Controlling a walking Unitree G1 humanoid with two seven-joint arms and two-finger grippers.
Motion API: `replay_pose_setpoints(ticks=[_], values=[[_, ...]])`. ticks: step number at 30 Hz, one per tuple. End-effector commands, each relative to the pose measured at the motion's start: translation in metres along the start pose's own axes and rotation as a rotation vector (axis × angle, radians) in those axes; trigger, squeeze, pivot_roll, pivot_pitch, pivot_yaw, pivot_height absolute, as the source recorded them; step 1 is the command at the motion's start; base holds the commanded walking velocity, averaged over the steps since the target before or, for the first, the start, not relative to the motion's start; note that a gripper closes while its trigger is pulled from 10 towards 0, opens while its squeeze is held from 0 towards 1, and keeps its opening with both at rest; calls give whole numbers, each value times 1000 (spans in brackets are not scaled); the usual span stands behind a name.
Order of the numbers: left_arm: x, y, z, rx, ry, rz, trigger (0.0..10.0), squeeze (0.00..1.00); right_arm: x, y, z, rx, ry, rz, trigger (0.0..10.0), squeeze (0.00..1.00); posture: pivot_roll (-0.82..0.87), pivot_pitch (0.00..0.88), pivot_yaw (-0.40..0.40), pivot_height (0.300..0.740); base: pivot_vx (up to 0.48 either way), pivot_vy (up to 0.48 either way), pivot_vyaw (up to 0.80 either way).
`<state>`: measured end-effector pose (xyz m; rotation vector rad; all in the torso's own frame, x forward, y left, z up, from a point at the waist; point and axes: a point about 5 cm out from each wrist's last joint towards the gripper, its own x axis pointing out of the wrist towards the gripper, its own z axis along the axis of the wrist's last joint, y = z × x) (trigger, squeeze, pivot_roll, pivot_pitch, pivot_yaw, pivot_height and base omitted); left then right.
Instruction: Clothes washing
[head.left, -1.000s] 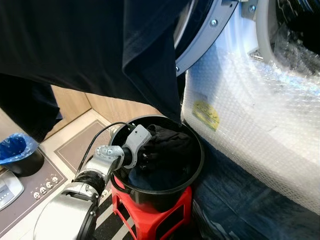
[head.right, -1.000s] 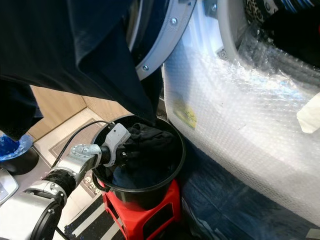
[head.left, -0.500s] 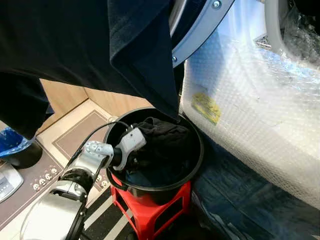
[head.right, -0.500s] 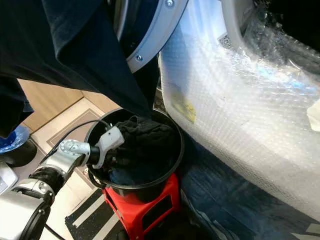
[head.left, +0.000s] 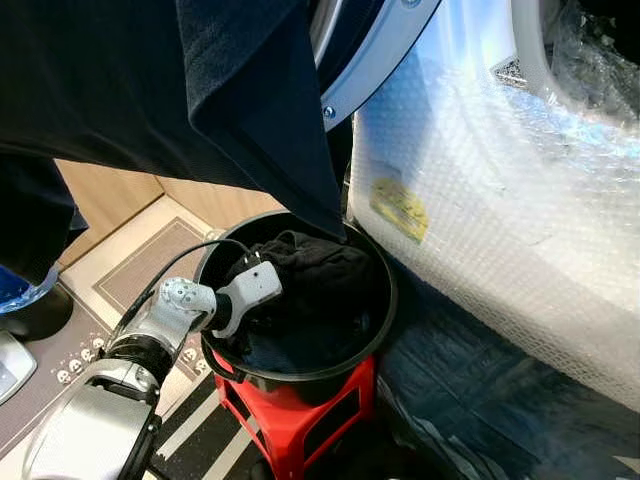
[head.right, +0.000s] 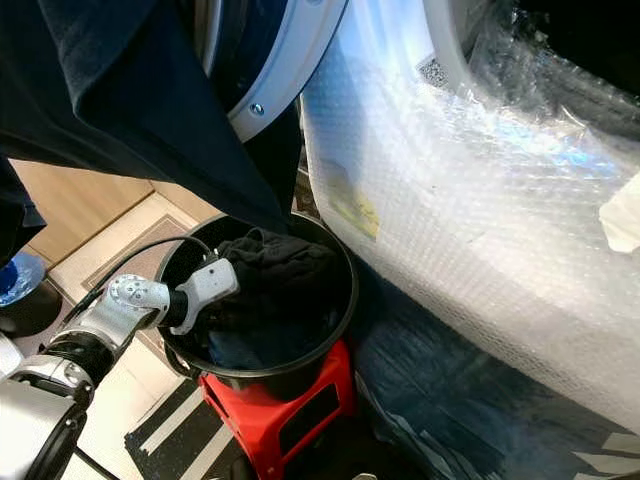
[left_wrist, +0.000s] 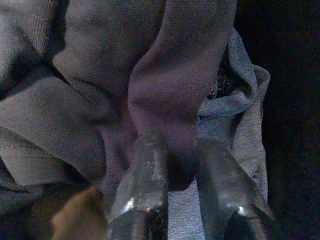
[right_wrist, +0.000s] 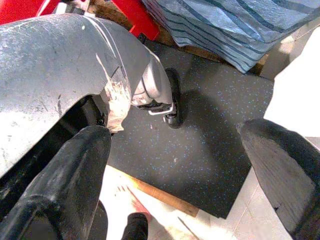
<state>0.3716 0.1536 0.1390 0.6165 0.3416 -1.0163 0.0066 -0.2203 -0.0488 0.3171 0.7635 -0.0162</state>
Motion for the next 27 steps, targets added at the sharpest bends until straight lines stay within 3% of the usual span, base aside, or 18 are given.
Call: replay_pose_setpoints(ticks=[1,12,27], values=[[-5,3,-5,13,26,23,0,0,-11,7,-22,39,83,14,10000,0,-221,330,25,740,0,0,0],[-9,13,2,60,1,127,0,0,-10,8,-21,41,81,17,10000,0,-222,327,26,740,0,0,0],[-12,21,30,120,-166,193,0,0,-4,9,-21,47,79,22,10000,0,-219,305,29,740,0,0,0]])
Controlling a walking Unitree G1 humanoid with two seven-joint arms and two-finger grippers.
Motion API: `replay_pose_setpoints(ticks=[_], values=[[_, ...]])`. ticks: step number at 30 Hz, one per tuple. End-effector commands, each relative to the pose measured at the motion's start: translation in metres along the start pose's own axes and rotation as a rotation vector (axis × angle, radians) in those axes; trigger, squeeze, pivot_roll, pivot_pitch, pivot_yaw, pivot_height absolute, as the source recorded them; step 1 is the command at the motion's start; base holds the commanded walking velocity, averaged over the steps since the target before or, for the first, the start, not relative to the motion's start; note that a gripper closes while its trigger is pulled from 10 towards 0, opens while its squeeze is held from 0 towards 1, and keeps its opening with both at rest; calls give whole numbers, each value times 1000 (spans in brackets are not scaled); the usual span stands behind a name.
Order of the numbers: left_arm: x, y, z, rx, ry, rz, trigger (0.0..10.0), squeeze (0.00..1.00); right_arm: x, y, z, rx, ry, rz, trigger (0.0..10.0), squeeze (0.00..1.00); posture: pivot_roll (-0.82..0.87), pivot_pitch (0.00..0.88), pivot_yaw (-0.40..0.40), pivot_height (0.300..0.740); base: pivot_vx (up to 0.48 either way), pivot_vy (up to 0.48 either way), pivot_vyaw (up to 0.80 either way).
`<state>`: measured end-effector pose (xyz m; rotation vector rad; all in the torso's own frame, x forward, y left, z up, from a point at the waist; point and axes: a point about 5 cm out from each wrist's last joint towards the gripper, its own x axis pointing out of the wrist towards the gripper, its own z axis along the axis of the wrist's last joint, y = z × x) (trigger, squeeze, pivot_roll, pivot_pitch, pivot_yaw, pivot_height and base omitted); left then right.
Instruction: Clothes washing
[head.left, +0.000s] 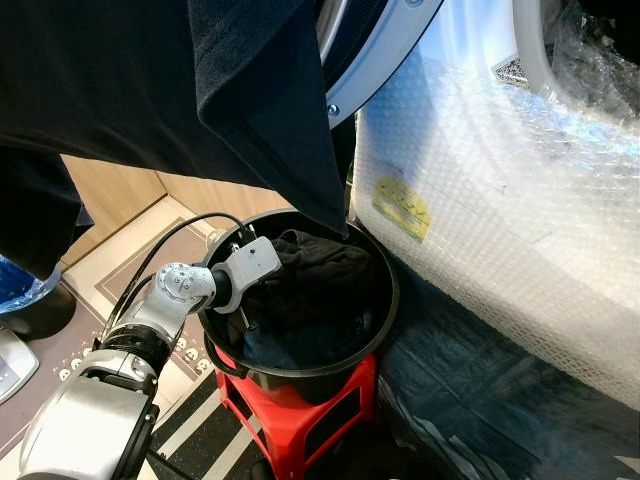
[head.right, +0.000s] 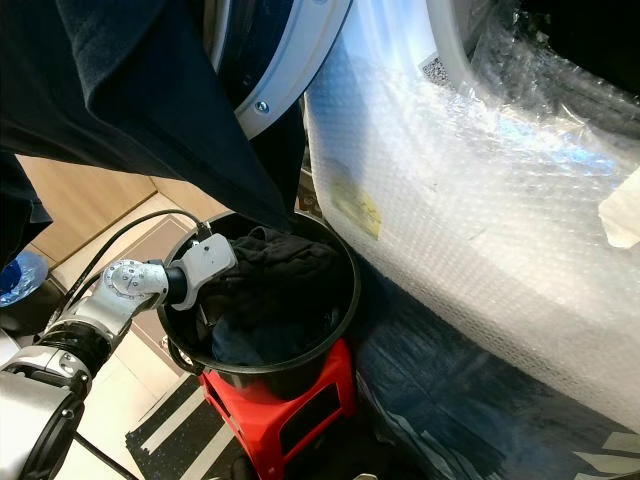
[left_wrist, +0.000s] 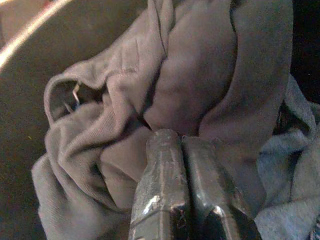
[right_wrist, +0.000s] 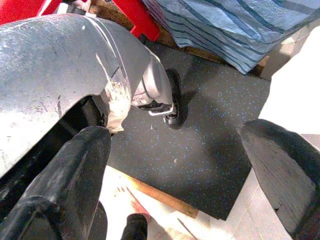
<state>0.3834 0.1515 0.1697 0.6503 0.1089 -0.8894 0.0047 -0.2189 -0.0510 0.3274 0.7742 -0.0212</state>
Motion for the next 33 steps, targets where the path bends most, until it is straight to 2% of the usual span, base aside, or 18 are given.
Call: replay_pose_setpoints(ticks=[1,3,7,8,10,19,24,33], values=[[-2,3,7,26,-44,-1,0,0,-3,9,-18,35,68,25,10000,0,-219,305,29,740,0,0,0],[0,3,17,15,-105,-16,0,0,-1,9,-18,36,67,27,10000,0,-216,297,32,740,0,0,0],[2,0,20,-5,-138,-38,0,0,1,9,-17,36,66,29,10000,0,-214,292,32,740,0,0,0],[4,-4,21,-54,-163,-65,10000,1000,2,9,-17,35,65,31,10000,0,-214,290,32,740,0,0,0],[5,-8,20,-86,-174,-86,10000,1000,3,10,-16,34,63,33,10000,0,-216,288,31,740,0,0,0],[7,-20,15,-98,-163,-176,10000,1000,5,9,-16,37,55,31,10000,0,-219,279,34,740,0,0,0],[8,-16,10,-107,-120,-148,10000,1000,6,9,-16,37,53,33,10000,0,-219,279,35,740,0,0,0],[8,-16,11,-109,-118,-147,10000,1000,6,9,-16,37,53,34,10000,0,-219,279,35,740,0,0,0]])
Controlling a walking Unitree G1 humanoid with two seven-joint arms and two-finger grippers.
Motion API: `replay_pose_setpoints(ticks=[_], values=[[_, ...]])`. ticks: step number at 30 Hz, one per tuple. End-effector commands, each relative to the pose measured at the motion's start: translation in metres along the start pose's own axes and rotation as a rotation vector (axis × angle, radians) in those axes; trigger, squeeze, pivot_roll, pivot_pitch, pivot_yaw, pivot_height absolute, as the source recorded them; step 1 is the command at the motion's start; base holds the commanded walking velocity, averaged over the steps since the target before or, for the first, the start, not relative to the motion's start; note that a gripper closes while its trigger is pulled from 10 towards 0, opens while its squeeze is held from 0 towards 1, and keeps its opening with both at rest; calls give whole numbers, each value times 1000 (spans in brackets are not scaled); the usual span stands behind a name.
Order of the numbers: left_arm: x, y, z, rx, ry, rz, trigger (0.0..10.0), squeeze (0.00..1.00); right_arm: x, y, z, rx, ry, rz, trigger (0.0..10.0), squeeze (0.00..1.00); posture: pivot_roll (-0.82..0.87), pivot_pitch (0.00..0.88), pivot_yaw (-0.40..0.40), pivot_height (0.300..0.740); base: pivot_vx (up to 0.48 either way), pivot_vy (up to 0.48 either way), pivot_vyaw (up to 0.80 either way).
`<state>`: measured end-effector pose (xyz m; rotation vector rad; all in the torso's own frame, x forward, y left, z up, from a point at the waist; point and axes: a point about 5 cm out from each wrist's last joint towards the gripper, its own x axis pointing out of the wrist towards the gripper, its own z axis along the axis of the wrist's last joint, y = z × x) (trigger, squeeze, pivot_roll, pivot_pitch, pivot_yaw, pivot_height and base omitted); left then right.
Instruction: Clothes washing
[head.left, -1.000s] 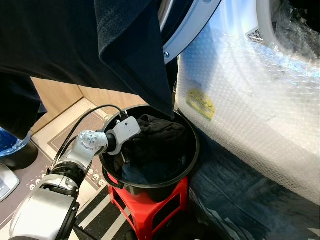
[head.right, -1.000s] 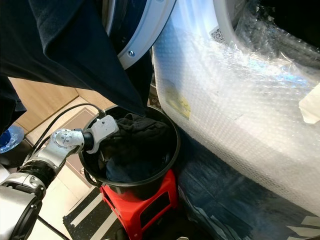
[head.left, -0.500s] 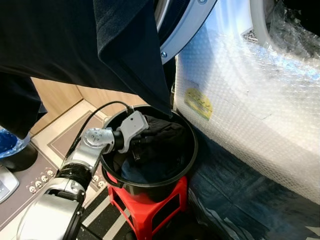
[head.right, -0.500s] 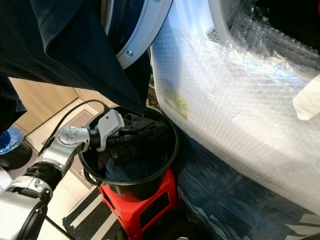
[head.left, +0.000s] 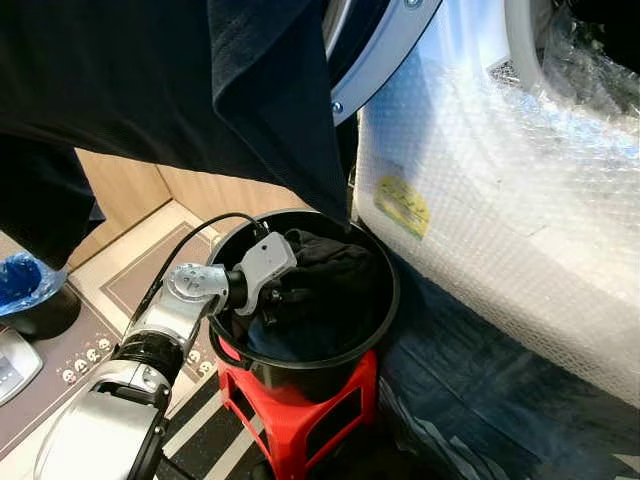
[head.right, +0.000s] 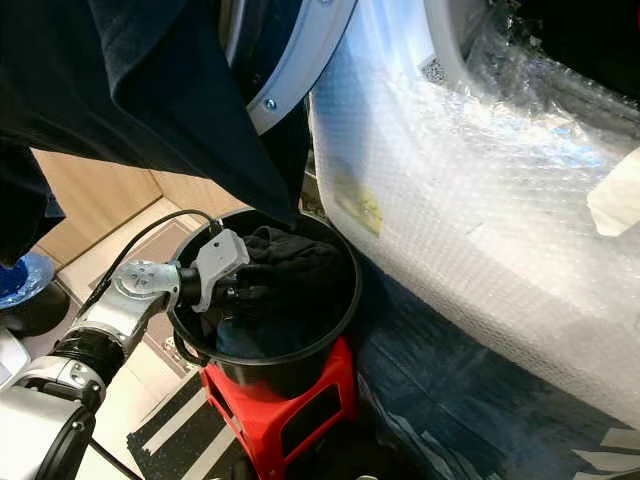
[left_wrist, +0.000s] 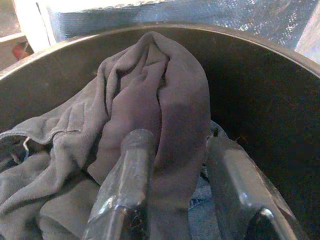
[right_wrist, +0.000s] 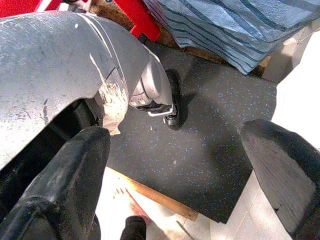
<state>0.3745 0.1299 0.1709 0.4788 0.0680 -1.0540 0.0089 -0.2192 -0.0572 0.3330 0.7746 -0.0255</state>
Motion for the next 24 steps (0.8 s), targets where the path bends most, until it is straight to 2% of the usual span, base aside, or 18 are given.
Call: replay_pose_setpoints(ticks=[1,13,22,24], values=[[-1,0,-5,-9,33,3,10000,1000,-1,11,-15,32,52,35,10000,0,-223,273,36,740,0,0,0],[0,9,-8,-47,52,117,10000,1000,-2,12,-16,33,52,44,10000,0,-219,268,32,740,0,0,0],[5,13,-6,-103,41,186,10000,1000,-2,11,-15,37,45,52,10000,0,-216,272,30,740,0,0,0],[7,15,-2,-117,29,206,10000,1000,-7,7,-12,33,38,49,10000,0,-222,285,32,740,0,0,0]])
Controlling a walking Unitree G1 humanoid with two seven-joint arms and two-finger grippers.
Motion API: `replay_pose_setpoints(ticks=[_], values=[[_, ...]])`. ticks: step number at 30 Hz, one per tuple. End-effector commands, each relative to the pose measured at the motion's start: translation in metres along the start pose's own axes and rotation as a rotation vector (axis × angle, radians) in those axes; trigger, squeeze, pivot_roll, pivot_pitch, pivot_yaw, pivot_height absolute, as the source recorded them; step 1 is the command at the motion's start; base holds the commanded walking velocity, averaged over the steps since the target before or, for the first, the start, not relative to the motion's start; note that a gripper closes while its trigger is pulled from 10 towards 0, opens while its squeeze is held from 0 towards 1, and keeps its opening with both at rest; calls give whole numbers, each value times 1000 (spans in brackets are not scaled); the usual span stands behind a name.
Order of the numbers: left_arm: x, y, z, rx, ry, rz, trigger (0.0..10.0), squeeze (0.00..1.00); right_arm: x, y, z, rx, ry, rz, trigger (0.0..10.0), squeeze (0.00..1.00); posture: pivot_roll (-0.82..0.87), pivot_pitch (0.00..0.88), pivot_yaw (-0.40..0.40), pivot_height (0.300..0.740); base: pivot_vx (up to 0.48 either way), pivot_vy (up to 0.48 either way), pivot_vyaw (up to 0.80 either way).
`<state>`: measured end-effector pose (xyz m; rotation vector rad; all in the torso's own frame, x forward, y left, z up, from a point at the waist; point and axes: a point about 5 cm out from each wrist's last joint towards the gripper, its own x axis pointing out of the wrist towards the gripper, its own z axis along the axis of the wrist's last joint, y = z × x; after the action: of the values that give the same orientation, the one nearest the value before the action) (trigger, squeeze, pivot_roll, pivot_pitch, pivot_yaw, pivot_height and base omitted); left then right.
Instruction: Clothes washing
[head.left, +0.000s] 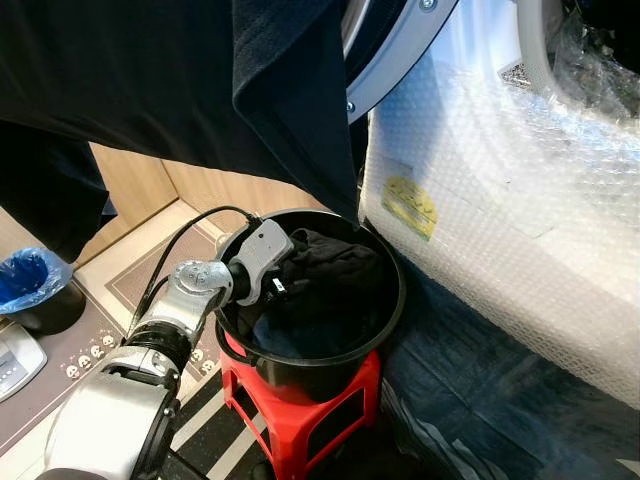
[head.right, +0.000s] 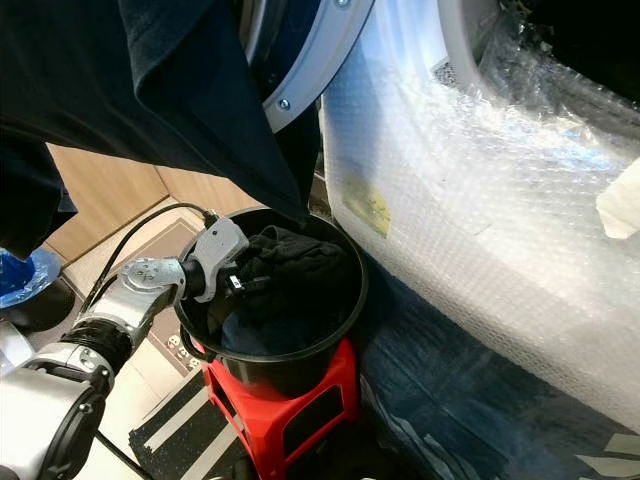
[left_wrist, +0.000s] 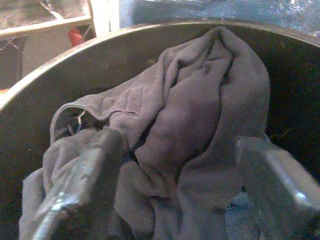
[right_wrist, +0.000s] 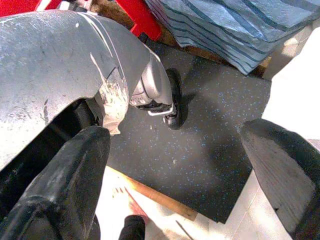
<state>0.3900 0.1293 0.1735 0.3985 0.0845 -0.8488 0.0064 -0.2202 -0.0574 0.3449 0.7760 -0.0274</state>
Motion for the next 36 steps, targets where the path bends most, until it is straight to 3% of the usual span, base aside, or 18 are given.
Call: replay_pose_setpoints(ticks=[1,13,22,24,36], values=[[0,1,-1,-18,12,11,10000,1000,-7,7,-11,21,35,44,10000,0,-224,288,34,740,0,0,0],[4,5,8,-33,4,29,10000,1000,-22,9,-12,31,19,26,10000,0,-236,338,55,740,0,0,0],[13,0,13,-21,13,24,10000,1000,-44,15,-10,43,6,22,10000,0,-255,420,63,740,0,0,0],[15,-1,15,-7,20,26,10000,0,-52,16,-10,45,5,18,10000,0,-267,437,66,740,0,0,0],[20,-2,21,5,37,26,10000,0,-72,27,-12,76,1,0,10000,0,-303,473,75,740,0,0,0]])
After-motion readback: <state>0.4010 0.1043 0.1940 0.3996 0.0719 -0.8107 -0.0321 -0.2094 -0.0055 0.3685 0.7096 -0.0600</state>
